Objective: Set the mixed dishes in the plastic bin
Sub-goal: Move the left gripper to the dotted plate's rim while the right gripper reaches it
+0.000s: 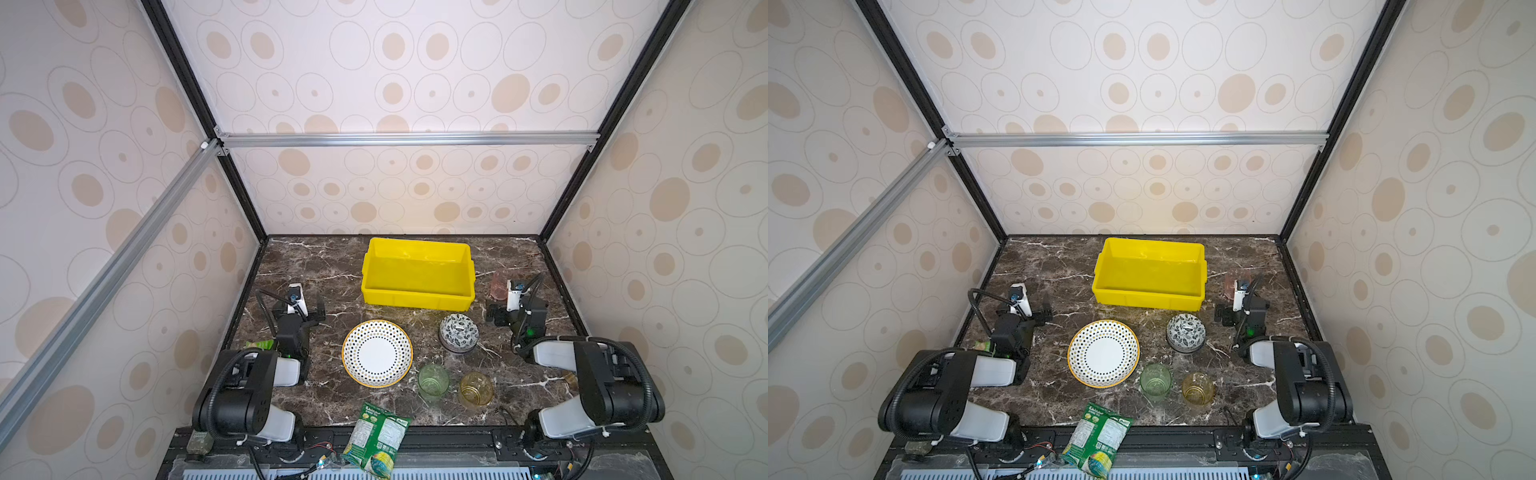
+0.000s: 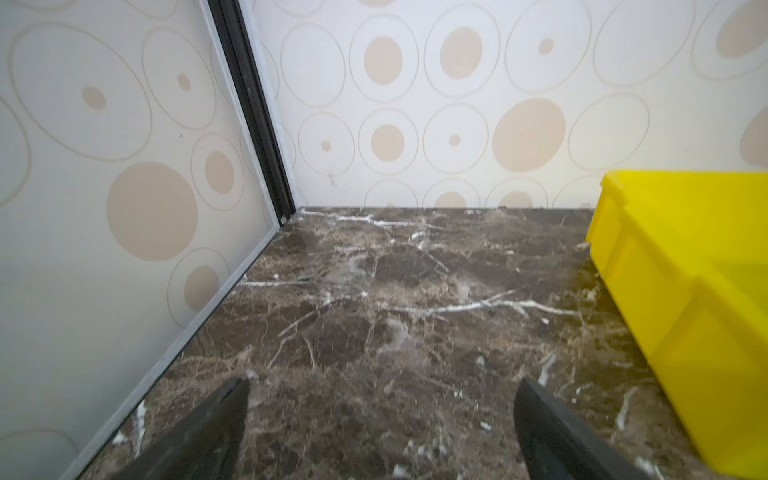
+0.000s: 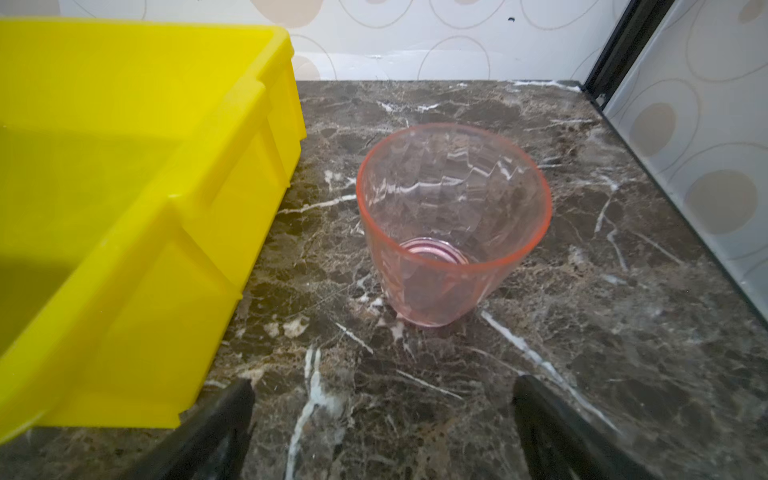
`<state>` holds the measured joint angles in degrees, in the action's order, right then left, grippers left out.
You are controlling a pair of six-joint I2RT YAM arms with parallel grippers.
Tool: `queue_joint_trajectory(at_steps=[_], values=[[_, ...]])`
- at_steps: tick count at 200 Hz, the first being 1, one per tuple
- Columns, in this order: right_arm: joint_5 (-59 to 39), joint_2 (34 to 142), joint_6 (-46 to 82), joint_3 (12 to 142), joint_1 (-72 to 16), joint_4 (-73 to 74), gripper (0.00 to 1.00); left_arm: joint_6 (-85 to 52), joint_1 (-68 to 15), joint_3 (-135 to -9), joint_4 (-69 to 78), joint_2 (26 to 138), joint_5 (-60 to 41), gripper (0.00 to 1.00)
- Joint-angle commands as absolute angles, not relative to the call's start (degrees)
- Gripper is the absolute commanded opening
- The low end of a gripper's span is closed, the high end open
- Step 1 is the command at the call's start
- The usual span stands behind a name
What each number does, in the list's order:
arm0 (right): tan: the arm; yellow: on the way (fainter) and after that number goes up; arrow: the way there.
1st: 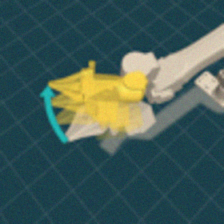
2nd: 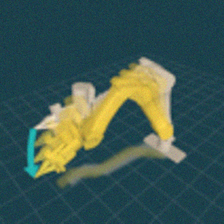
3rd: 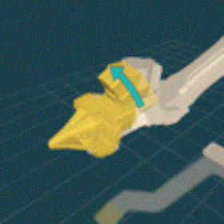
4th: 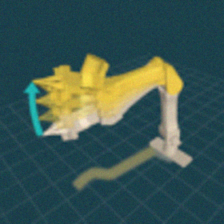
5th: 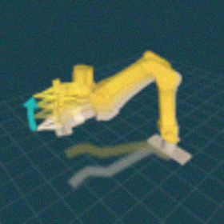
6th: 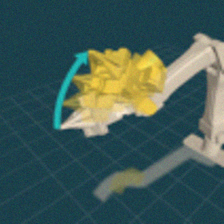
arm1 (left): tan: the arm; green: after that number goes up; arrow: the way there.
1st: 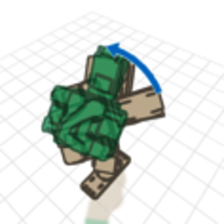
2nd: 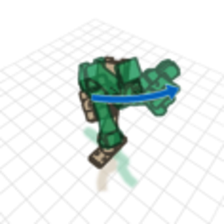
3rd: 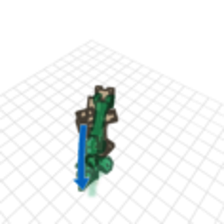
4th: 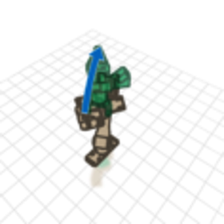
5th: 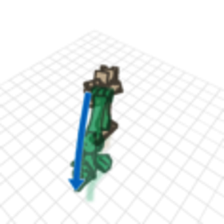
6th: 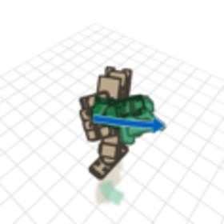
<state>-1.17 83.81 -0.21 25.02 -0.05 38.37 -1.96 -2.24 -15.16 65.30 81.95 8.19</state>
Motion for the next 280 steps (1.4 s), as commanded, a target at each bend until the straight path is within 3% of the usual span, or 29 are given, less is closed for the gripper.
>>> queue_joint_trajectory(at_steps=[1, 60, 123, 173, 280], values=[[0.5, 79.5, 0.94, 28.1, -0.7, 30.91, 1.0, -4.6, -2.05, -19.93, 53.1, 78.53, 9.22, 0.99], [-0.76, 69.2, 4.33, 33.9, -0.71, 12.01, 0.98, -13.31, -2.04, -29.27, 30.5, 72.52, 7.59, 0.99], [-4.53, 63.23, 4.44, 46.31, -4.4, -12.79, 0.95, -18.44, -2.82, -38.49, 6.55, 67.46, 9.04, 0.93], [-4.63, 63.69, 7.3, 54.52, -15.12, -23.08, 0.92, -20.56, -4.81, -46.32, -9.46, 67.74, 6.68, 0.89], [1.93, 70.9, 14.11, 62.67, -40.08, -27.08, 0.86, -22.19, -15.16, -49.98, -23.85, 63.4, 7.32, 0.84]])
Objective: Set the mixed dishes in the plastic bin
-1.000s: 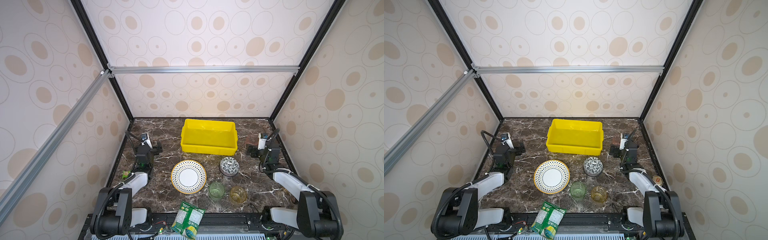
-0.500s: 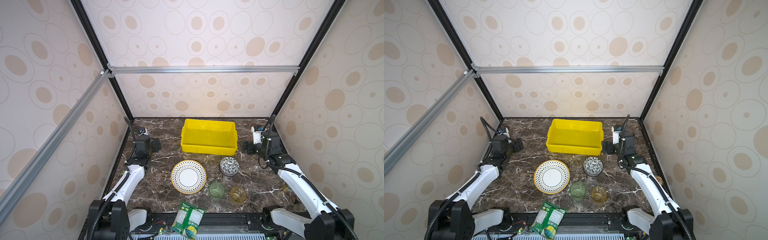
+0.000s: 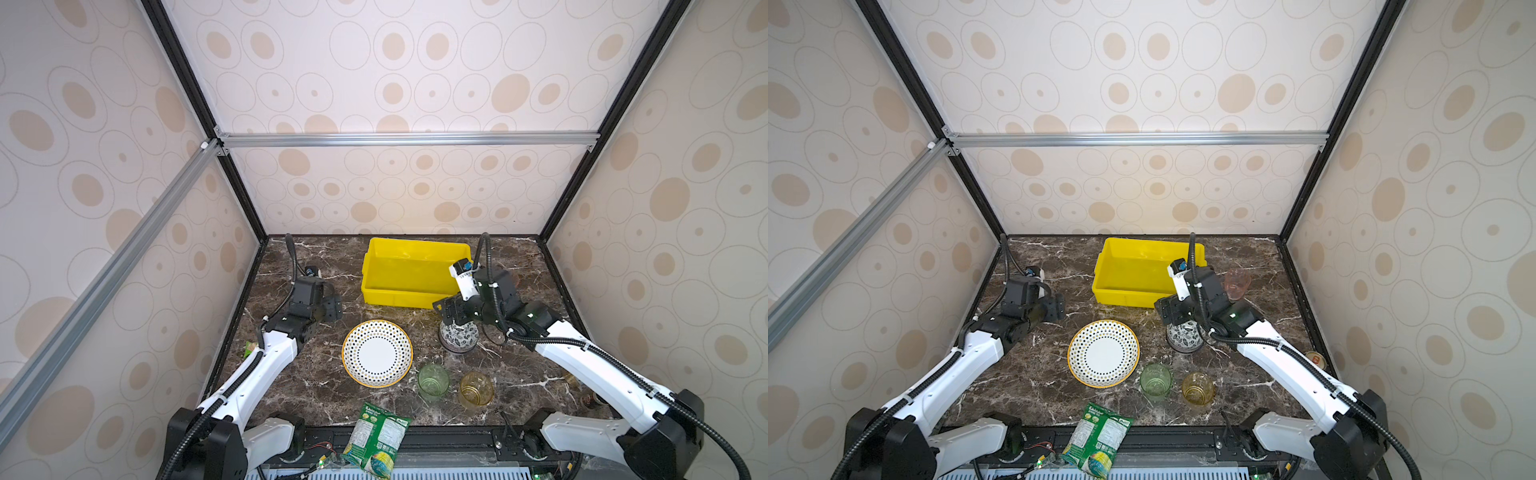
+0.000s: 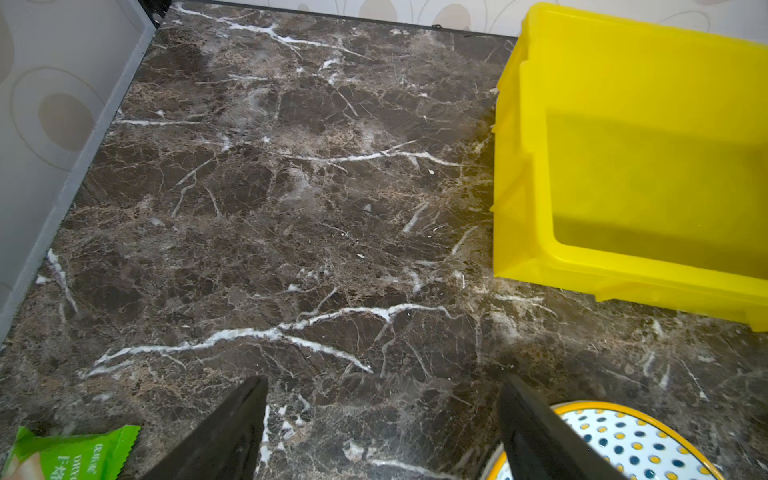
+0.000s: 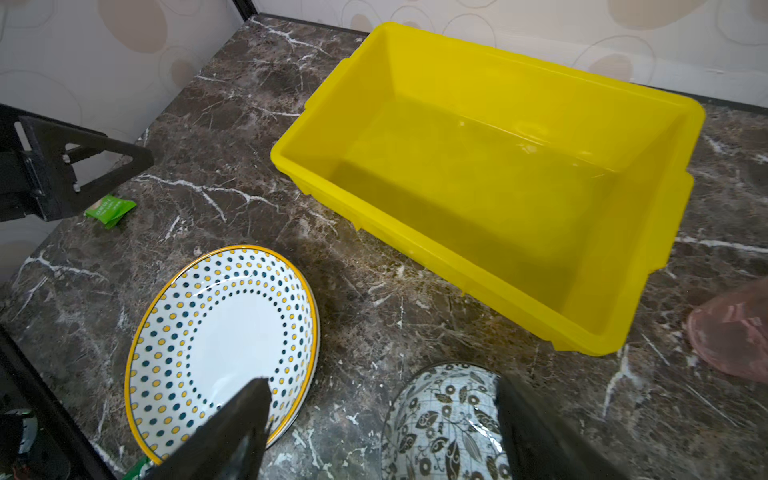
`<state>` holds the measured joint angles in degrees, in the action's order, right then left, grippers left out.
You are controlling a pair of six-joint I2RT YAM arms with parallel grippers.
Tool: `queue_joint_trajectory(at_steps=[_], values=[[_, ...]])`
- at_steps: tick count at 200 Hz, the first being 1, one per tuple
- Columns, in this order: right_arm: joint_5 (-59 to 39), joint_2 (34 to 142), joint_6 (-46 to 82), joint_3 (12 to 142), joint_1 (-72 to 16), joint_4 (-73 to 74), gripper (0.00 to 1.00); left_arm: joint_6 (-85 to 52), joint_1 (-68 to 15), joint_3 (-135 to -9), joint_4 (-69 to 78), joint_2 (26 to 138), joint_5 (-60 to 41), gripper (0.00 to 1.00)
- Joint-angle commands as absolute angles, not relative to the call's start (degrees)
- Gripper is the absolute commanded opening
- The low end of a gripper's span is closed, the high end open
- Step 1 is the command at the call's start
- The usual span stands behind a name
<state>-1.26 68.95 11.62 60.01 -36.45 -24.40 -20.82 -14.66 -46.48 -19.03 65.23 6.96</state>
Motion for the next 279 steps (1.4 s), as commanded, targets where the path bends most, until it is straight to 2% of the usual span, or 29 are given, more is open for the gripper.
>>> queue_joint_trajectory(at_steps=[1, 17, 51, 134, 163, 198, 279], values=[[2.02, 71.0, 14.18, 62.71, -40.3, -27.08, 0.86, -22.21, -15.18, -50.04, -23.97, 63.38, 7.27, 0.84], [2.67, 72.92, 14.47, 63.13, -42.88, -26.19, 0.86, -22.71, -15.61, -50.52, -25.92, 63.2, 6.47, 0.79], [2.34, 76.63, 14.9, 65.02, -45.91, -25.26, 0.82, -24.29, -17.21, -48.55, -27.54, 62.25, 6.17, 0.77], [0.05, 83.52, 19.5, 65.55, -46.14, -25.0, 0.7, -26.84, -19.75, -44.74, -29.62, 60.23, 2.97, 0.71], [-1.49, 85.92, 21.33, 64.69, -46.57, -24.4, 0.62, -27.57, -20.74, -42.31, -28.94, 61.54, 2.11, 0.68], [-1.58, 88.77, 22.45, 63.9, -46.93, -23.39, 0.48, -28.55, -21.43, -40.49, -28.39, 61.65, 1.5, 0.65], [-2.31, 95.28, 24.73, 63.59, -47.02, -22.69, 0.36, -30.63, -22.93, -36.79, -27.16, 61.52, -0.18, 0.59]])
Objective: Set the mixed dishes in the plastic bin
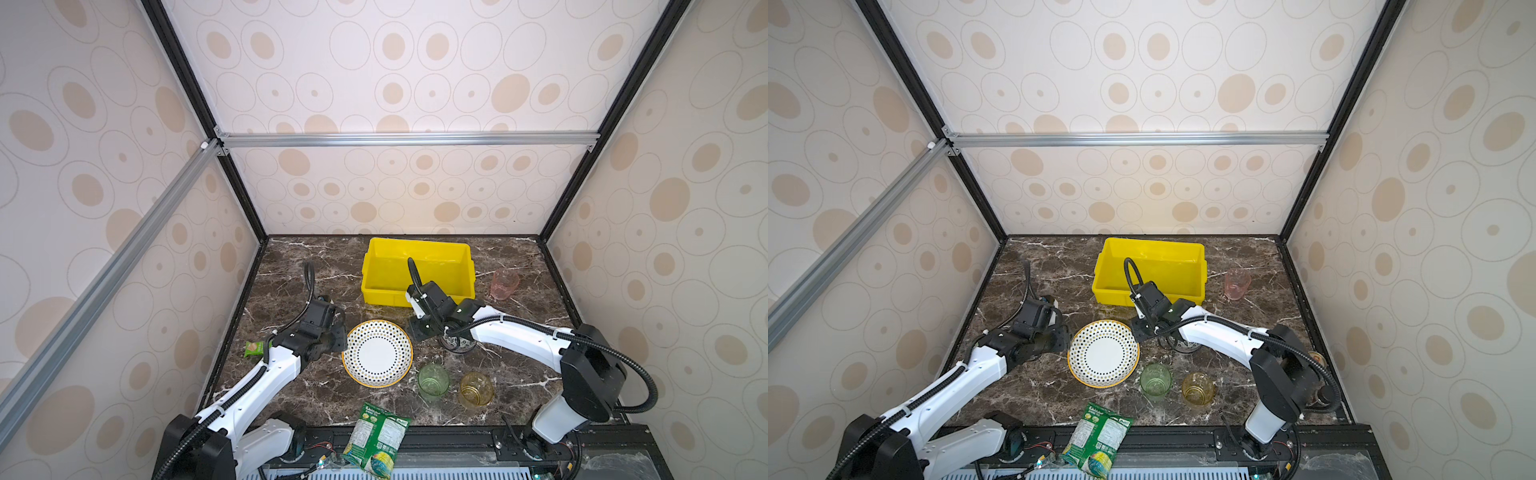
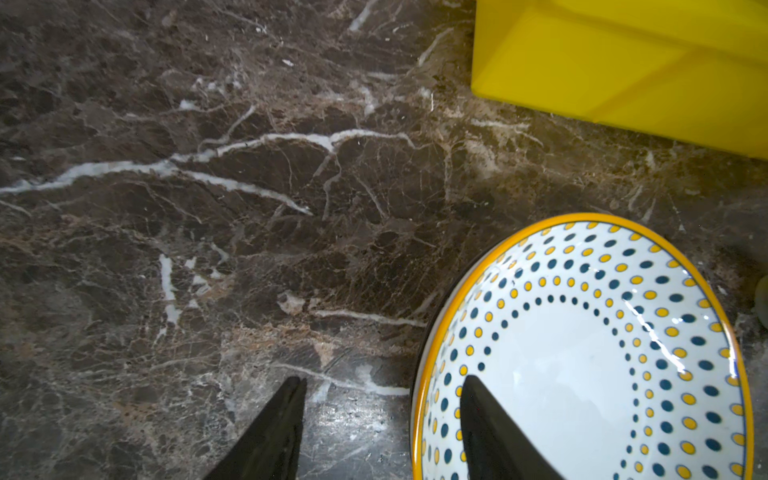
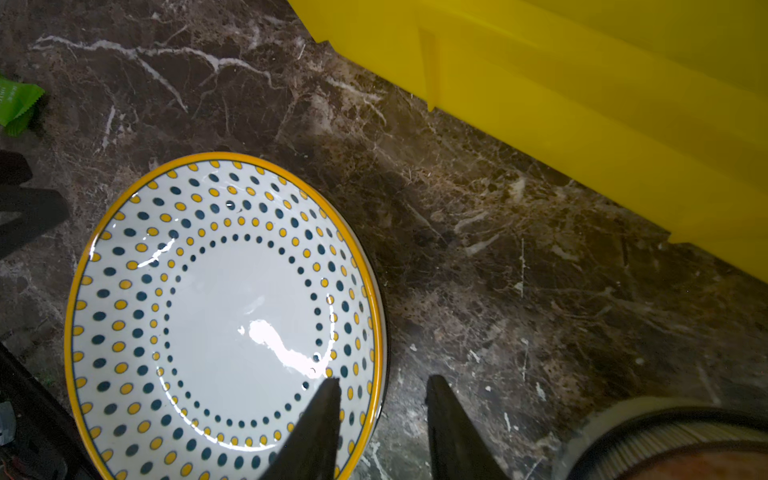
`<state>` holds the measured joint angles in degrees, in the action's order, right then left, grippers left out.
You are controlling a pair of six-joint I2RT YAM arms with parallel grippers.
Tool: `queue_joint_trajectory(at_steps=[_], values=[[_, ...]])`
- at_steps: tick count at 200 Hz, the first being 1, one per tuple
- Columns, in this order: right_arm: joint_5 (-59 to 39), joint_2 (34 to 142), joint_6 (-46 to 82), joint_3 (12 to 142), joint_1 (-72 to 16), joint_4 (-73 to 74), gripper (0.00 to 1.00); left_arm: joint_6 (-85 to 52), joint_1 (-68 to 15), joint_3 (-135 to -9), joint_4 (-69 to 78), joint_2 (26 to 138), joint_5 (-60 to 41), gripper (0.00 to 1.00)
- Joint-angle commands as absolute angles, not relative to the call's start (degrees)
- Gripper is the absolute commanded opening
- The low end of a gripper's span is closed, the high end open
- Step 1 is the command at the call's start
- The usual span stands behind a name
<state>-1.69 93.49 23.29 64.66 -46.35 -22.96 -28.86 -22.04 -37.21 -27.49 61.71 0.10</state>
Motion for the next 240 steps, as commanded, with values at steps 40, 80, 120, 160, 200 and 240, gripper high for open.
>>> queue_joint_trajectory(at_steps=[40, 80, 120, 160, 200, 240], values=[[-3.15, 97.74, 25.75, 62.38, -47.02, -20.92, 0.3, -31.63, -24.16, -35.46, -26.63, 61.61, -0.97, 0.55], [-3.68, 99.01, 25.99, 62.5, -47.12, -20.91, 0.23, -32.78, -24.97, -34.21, -24.64, 62.25, -0.96, 0.55], [-3.61, 99.42, 26.06, 62.84, -47.28, -20.92, 0.19, -33.03, -25.22, -33.49, -23.36, 63.52, -1.82, 0.54], [-3.6, 99.48, 26.09, 62.31, -47.64, -20.88, 0.15, -33.57, -25.4, -33.18, -23.1, 63.38, -2.36, 0.52], [-4.2, 99.39, 26.25, 61.79, -47.9, -20.41, 0.13, -34.61, -25.66, -32.78, -23.04, 62.52, -3.49, 0.47], [-4.92, 99.63, 26.45, 62.0, -48.42, -19.94, 0.11, -35.24, -25.88, -32.6, -23.46, 61.7, -4.11, 0.41]])
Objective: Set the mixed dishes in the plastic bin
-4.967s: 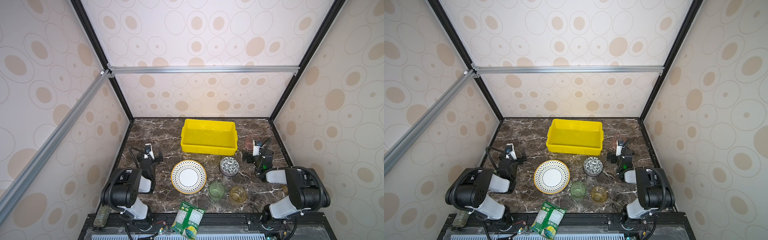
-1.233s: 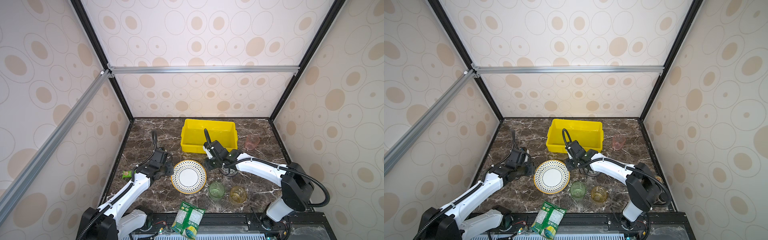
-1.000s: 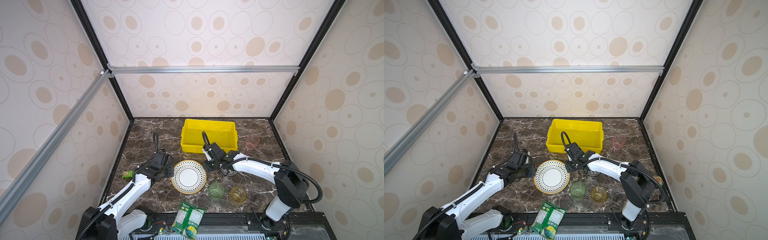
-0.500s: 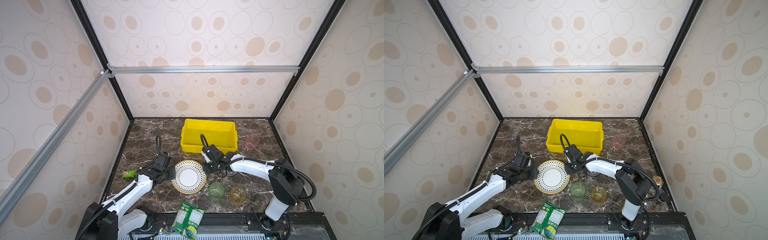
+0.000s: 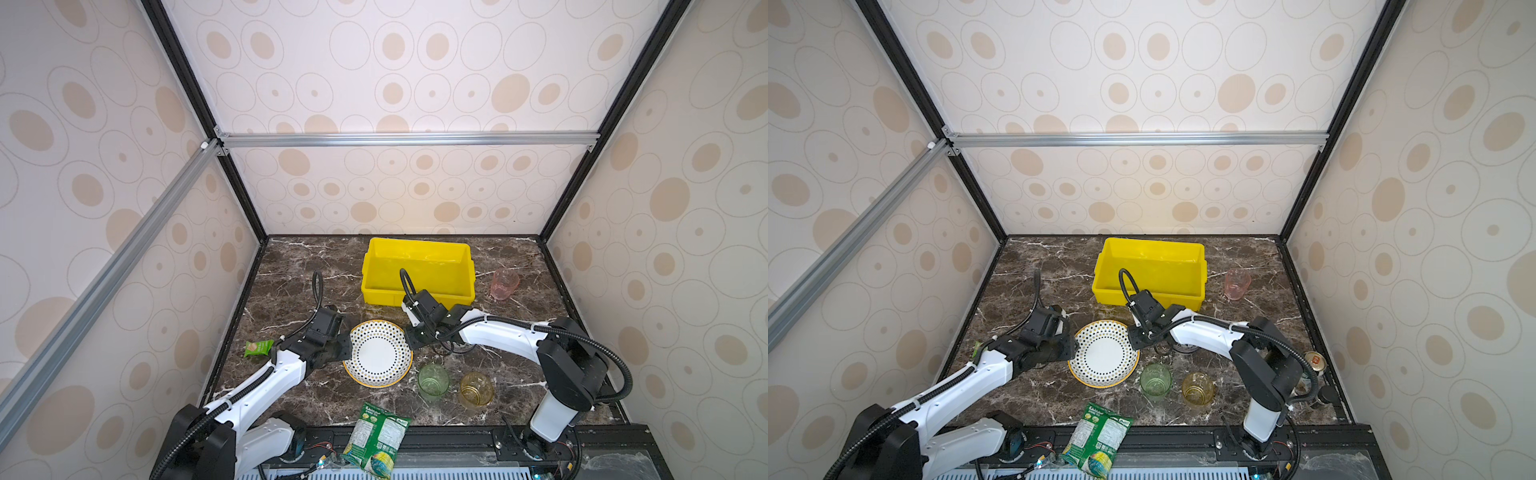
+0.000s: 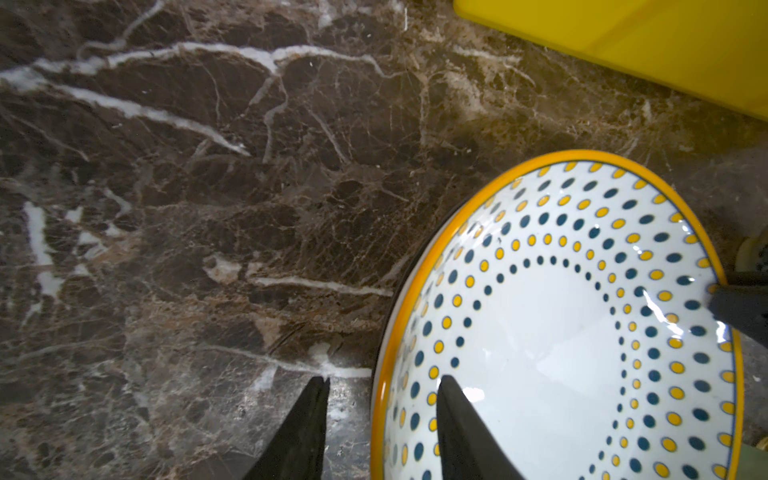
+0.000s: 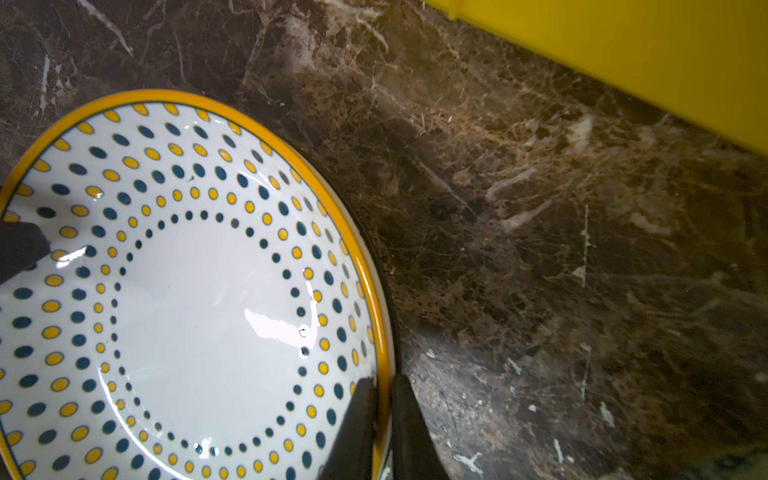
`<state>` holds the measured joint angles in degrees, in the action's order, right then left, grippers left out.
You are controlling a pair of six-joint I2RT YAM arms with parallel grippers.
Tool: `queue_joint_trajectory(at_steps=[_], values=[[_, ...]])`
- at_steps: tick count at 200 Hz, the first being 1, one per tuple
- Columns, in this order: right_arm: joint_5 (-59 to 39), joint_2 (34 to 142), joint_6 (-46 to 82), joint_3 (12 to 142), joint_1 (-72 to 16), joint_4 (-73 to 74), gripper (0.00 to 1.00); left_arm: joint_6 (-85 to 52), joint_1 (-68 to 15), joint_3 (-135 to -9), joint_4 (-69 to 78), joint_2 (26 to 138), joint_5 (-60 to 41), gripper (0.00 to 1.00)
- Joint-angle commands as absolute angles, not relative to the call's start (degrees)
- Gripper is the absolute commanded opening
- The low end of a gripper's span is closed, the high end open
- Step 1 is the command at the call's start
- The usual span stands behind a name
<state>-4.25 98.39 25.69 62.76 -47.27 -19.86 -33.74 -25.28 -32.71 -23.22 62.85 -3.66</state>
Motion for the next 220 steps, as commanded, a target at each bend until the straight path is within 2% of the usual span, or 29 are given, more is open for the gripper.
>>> queue_joint_trajectory(at_steps=[1, 97, 220], values=[[-4.92, 99.65, 26.45, 62.03, -48.42, -19.95, 0.11, -35.24, -25.91, -32.6, -23.47, 61.7, -4.12, 0.4], [-6.15, 100.49, 26.69, 62.3, -49.75, -19.03, 0.1, -36.19, -26.3, -32.61, -24.11, 61.25, -6.17, 0.33], [-6.27, 100.72, 26.8, 63.54, -52.21, -19.41, 0.09, -37.79, -27.16, -34.56, -29.26, 58.36, -4.79, 0.33]])
